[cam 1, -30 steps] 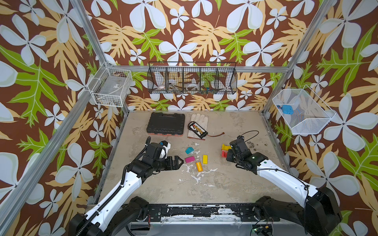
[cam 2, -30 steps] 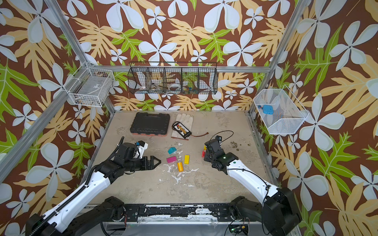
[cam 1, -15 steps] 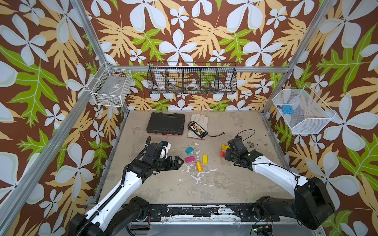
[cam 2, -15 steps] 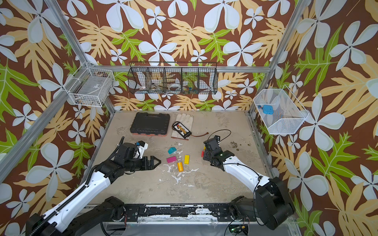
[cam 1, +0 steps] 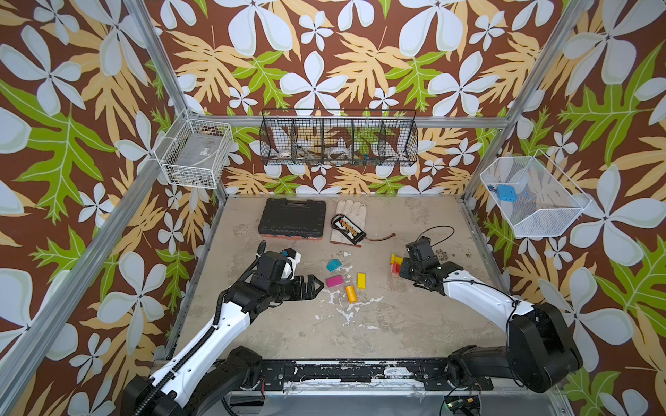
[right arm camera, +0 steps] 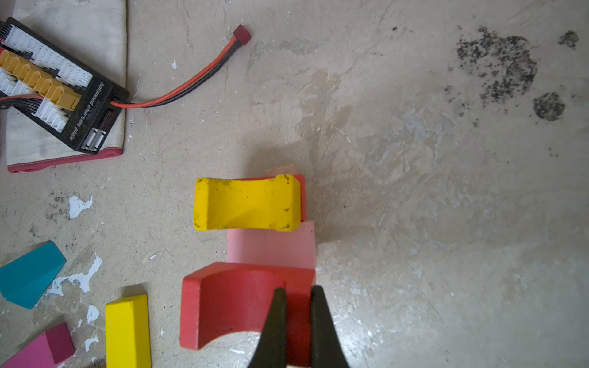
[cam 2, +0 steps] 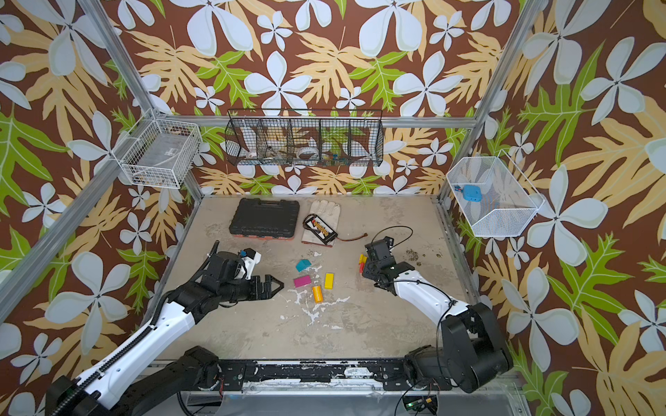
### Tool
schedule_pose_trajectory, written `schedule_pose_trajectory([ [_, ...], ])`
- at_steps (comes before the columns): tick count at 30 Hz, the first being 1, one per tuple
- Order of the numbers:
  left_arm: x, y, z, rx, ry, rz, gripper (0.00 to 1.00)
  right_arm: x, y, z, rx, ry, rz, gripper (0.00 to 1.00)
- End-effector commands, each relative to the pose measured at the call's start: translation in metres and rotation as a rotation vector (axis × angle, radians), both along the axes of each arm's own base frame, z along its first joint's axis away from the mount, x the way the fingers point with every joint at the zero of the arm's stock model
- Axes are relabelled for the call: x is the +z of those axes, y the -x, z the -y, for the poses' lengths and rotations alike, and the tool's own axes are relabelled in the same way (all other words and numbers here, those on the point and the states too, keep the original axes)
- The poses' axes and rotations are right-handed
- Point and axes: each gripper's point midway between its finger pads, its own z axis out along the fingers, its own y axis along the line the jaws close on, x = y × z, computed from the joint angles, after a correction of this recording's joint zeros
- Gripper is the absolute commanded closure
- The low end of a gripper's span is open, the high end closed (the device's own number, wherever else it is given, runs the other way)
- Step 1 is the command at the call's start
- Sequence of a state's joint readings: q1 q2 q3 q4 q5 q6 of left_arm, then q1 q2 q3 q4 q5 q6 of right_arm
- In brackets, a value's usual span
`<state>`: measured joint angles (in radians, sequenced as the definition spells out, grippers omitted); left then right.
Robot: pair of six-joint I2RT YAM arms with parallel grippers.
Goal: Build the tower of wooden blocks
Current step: 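Lower the red arch block beside the yellow arch block on top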
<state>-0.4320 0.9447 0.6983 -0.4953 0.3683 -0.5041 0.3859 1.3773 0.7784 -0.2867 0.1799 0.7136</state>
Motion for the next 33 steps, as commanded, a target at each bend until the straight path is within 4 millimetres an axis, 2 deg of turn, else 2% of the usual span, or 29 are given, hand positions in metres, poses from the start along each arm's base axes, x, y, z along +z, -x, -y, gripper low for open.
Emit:
schedule_pose_trajectory([
  [1, 0.003, -0.002, 0.002, 0.000, 0.013, 0.012, 0.00, 0.003, -0.008, 0.000, -0.007, 0.003, 0.022, 1.00],
  [10, 0.003, -0.002, 0.002, 0.000, 0.014, 0.012, 0.00, -0.009, -0.013, -0.003, 0.006, 0.012, 0.003, 1.00],
  [33, 0.003, -0.001, 0.002, -0.003, 0.017, 0.013, 0.00, -0.021, -0.020, 0.000, -0.001, 0.043, -0.023, 1.00],
])
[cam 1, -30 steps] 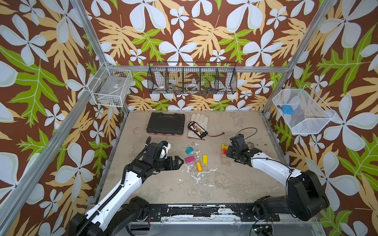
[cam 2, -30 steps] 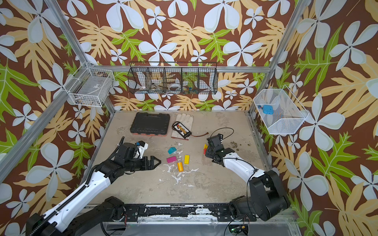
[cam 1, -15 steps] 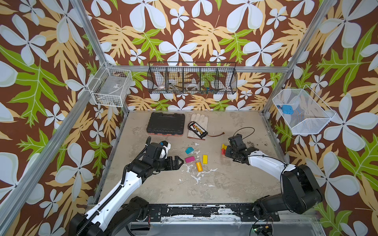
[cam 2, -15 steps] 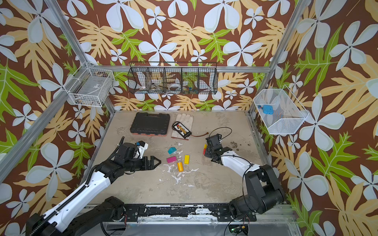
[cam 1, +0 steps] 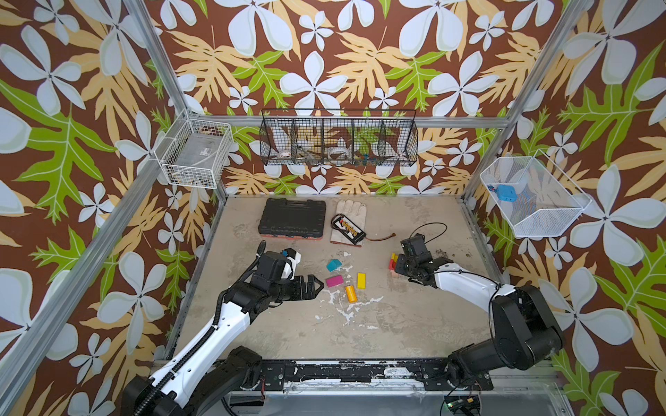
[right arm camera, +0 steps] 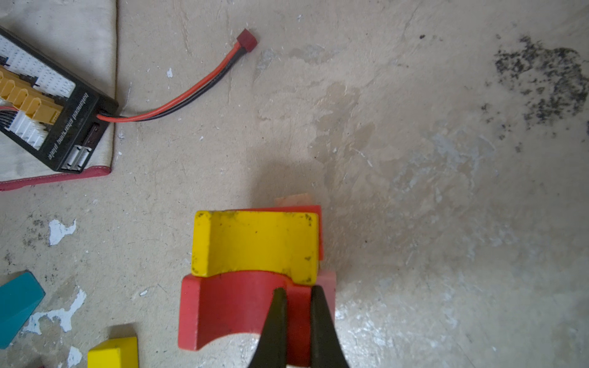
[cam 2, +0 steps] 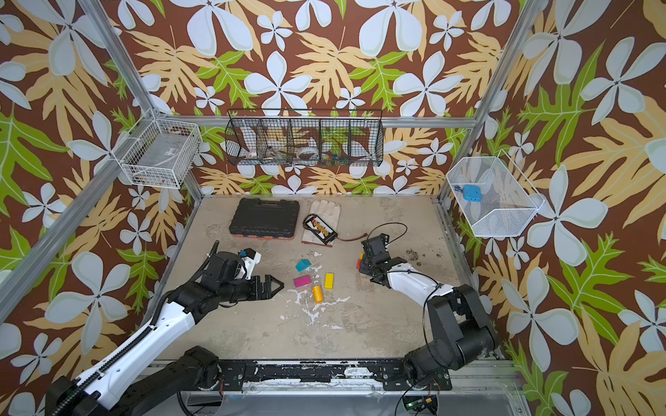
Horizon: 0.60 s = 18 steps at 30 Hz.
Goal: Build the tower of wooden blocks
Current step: 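Lower the red arch block beside the yellow arch block on top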
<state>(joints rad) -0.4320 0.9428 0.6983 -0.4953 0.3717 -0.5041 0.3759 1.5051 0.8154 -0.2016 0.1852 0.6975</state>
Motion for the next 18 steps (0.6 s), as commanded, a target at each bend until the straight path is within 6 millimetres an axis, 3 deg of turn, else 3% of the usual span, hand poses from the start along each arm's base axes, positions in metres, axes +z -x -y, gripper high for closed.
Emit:
schedule_pose_trajectory([
  [1, 0.0027, -0.0017, 0.0021, 0.000, 0.014, 0.012, 0.00, -0.0036, 0.0027, 0.0045, -0.002, 0.028, -0.020, 1.00],
  [18, 0.0029, -0.0015, 0.0023, -0.002, 0.014, 0.013, 0.00, -0.0036, 0.0060, 0.0103, -0.019, 0.033, -0.023, 0.90],
])
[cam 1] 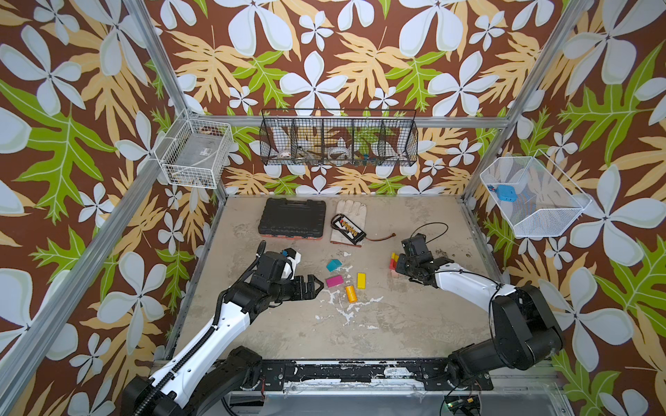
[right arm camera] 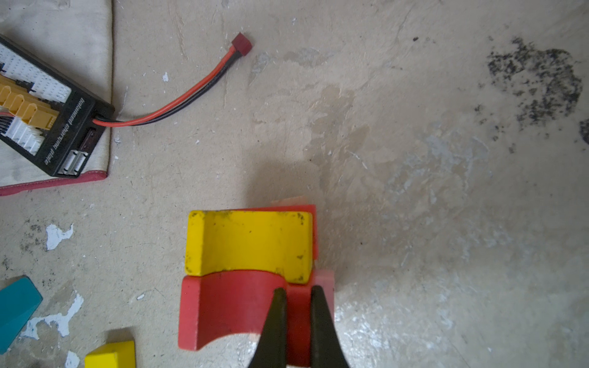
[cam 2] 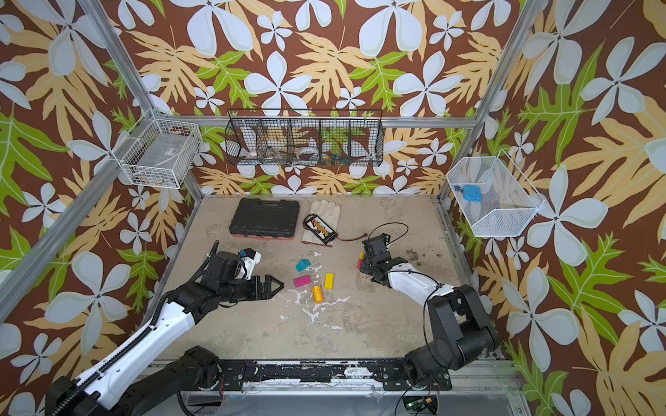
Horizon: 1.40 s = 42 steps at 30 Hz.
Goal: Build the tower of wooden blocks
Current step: 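Lower the red arch block beside the yellow arch block on top, then open the right gripper and raise it off the red arch block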
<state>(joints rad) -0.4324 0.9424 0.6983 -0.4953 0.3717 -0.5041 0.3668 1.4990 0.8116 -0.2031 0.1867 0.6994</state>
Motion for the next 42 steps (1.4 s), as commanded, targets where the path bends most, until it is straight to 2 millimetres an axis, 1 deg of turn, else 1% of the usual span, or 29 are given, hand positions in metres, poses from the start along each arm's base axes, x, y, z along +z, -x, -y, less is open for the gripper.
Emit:
schedule_pose_trajectory([
  [1, 0.003, -0.002, 0.002, -0.001, 0.014, 0.011, 0.00, -0.004, 0.006, 0.007, -0.009, 0.033, -0.023, 0.88],
  [5, 0.002, -0.002, 0.002, -0.002, 0.014, 0.011, 0.00, -0.002, 0.005, 0.005, -0.005, 0.029, -0.020, 0.80],
  [11, 0.002, -0.002, 0.002, -0.001, 0.014, 0.010, 0.00, 0.003, 0.006, 0.005, 0.001, 0.026, -0.013, 0.60],
  [14, 0.003, -0.002, 0.002, -0.002, 0.014, 0.012, 0.00, 0.011, 0.009, 0.006, 0.002, 0.020, 0.005, 0.52],
  [16, 0.002, -0.002, 0.002, -0.001, 0.014, 0.011, 0.00, 0.016, 0.011, 0.007, 0.002, 0.011, 0.019, 0.44],
  [18, 0.002, -0.002, 0.002, -0.001, 0.014, 0.012, 0.00, 0.019, 0.015, 0.008, 0.004, 0.002, 0.033, 0.30],
  [20, 0.002, -0.002, 0.002, -0.001, 0.014, 0.011, 0.00, 0.020, 0.020, 0.005, 0.014, -0.029, 0.055, 0.18],
  [24, 0.003, -0.002, 0.002, -0.001, 0.015, 0.012, 0.00, 0.019, 0.028, -0.001, 0.042, -0.055, 0.098, 0.04],
  [26, 0.003, -0.002, 0.002, 0.000, 0.013, 0.012, 0.00, 0.019, 0.030, -0.008, 0.057, -0.044, 0.116, 0.00],
  [29, 0.002, -0.002, 0.002, -0.001, 0.013, 0.012, 0.00, 0.015, 0.032, -0.016, 0.071, -0.019, 0.125, 0.00],
  [36, 0.002, -0.002, 0.002, 0.000, 0.013, 0.010, 0.00, -0.010, 0.032, -0.016, 0.049, 0.027, 0.093, 0.00],
  [39, 0.002, -0.002, 0.002, 0.000, 0.013, 0.010, 0.00, -0.018, 0.030, -0.017, 0.048, 0.049, 0.081, 0.00],
  [42, 0.002, -0.002, 0.002, 0.000, 0.012, 0.009, 0.00, -0.022, 0.025, -0.018, 0.047, 0.063, 0.073, 0.01],
])
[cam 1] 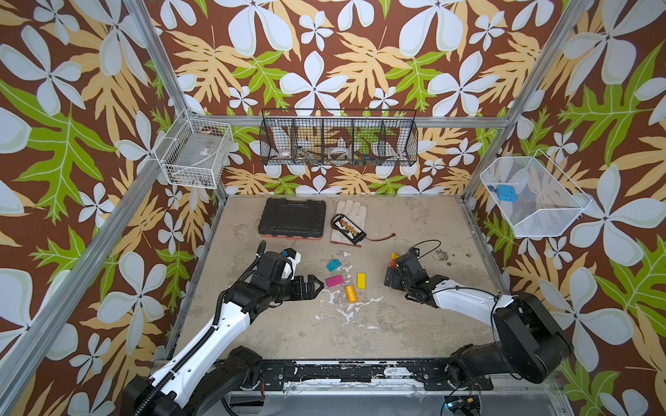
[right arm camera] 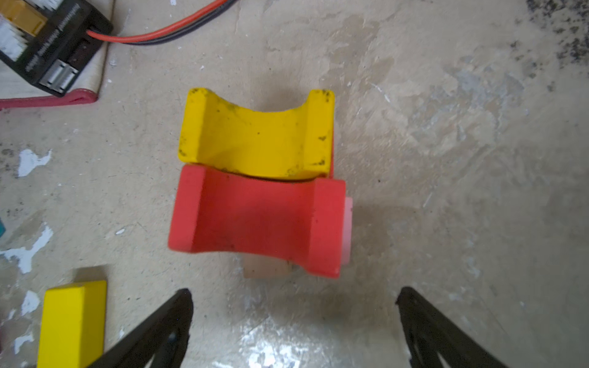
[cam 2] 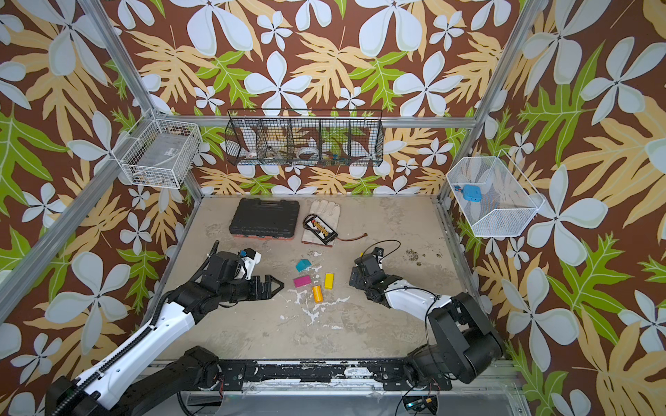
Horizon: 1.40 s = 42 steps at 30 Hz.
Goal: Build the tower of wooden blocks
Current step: 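Open the right gripper and raise it off the red arch block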
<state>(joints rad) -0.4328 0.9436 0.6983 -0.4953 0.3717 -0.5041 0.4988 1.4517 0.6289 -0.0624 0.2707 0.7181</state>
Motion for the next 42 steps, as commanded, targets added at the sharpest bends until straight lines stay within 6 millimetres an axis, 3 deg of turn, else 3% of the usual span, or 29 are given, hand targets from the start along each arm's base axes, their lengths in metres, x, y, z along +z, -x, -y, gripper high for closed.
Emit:
schedule_pose_trajectory([
  [1, 0.002, -0.002, 0.002, -0.001, 0.013, 0.009, 0.00, 0.003, -0.011, 0.001, -0.024, 0.013, 0.037, 0.03],
  [17, 0.002, -0.002, 0.002, -0.001, 0.015, 0.011, 0.00, -0.006, -0.019, 0.003, -0.037, 0.071, 0.015, 0.27],
  [31, 0.003, -0.002, 0.002, -0.002, 0.016, 0.013, 0.00, -0.011, -0.024, -0.004, -0.007, 0.072, -0.003, 0.40],
  [36, 0.003, -0.002, 0.002, -0.001, 0.017, 0.012, 0.00, -0.011, -0.024, -0.004, -0.003, 0.073, -0.007, 0.40],
  [42, 0.003, -0.002, 0.002, 0.000, 0.017, 0.013, 0.00, -0.011, -0.023, -0.003, -0.003, 0.075, -0.005, 0.31],
])
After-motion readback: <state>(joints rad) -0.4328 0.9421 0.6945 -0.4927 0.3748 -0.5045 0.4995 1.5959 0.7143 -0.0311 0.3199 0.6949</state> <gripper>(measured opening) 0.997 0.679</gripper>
